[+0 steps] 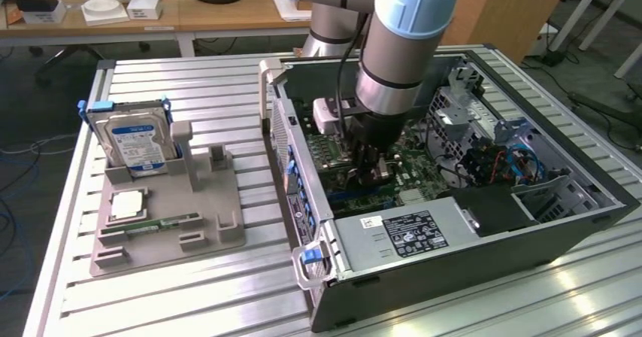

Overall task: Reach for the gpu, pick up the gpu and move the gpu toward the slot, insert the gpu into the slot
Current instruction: 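Insert the gpu into the slot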

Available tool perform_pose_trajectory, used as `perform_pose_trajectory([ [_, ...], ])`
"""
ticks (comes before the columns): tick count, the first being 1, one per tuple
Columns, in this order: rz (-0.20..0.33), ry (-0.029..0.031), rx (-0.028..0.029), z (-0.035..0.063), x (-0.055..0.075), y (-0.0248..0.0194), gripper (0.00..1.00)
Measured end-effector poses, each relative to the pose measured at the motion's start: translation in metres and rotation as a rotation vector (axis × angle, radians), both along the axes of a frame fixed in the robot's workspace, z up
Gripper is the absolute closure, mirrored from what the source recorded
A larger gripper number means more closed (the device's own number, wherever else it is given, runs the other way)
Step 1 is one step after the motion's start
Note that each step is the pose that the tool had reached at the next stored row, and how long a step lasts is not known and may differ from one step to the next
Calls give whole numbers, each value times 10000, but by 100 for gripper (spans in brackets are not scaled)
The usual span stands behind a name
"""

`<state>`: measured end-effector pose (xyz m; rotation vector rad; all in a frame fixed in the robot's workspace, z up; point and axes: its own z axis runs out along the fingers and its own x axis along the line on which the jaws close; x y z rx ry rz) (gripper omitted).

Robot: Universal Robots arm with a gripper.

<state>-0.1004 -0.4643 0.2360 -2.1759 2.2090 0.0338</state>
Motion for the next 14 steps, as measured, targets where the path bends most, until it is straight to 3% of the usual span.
perform_pose_trajectory([
  [14,3,2,1,40,25,0,73],
])
